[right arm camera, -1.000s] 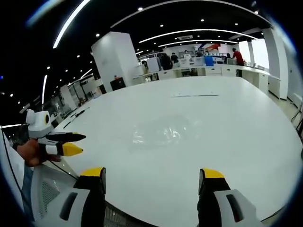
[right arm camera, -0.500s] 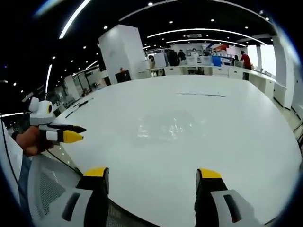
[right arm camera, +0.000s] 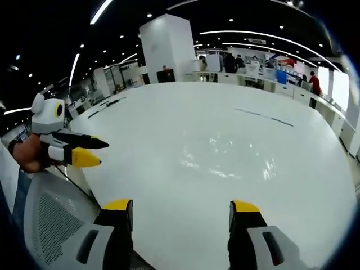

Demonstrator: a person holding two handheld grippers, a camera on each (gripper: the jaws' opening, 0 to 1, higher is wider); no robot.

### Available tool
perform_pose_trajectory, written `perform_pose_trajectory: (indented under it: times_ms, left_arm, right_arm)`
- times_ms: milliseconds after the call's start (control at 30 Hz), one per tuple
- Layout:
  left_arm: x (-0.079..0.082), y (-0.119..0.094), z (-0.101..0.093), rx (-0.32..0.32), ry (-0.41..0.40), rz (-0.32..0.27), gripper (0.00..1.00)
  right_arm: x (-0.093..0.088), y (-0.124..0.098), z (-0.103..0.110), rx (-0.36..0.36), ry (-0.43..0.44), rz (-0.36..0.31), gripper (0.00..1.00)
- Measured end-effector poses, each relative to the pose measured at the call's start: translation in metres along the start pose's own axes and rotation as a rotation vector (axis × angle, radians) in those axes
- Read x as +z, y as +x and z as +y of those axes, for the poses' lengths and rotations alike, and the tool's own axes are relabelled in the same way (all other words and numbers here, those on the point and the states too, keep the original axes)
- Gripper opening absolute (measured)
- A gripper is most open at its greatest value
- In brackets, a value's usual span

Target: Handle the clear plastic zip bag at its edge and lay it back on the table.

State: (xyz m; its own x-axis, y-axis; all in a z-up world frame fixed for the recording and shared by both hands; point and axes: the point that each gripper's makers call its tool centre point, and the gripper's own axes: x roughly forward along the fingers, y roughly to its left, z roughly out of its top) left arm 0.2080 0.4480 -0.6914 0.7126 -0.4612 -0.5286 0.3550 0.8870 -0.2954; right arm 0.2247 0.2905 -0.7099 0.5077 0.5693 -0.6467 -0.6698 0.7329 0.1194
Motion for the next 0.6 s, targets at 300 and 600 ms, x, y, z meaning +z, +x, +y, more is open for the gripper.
perform_pose_trajectory:
  times_ms: [300, 600]
  left_arm:
    - [-0.002, 0.000, 0.004, 0.009, 0.001, 0.009, 0.69]
    - [-0.002, 0.000, 0.006, 0.011, -0.001, 0.006, 0.69]
  right_arm:
    - [0.021, 0.037, 0.000, 0.018, -0.138, 0.040, 0.69]
    - [0.019, 0.071, -0.008, 0.003, -0.219, 0.086, 0.59]
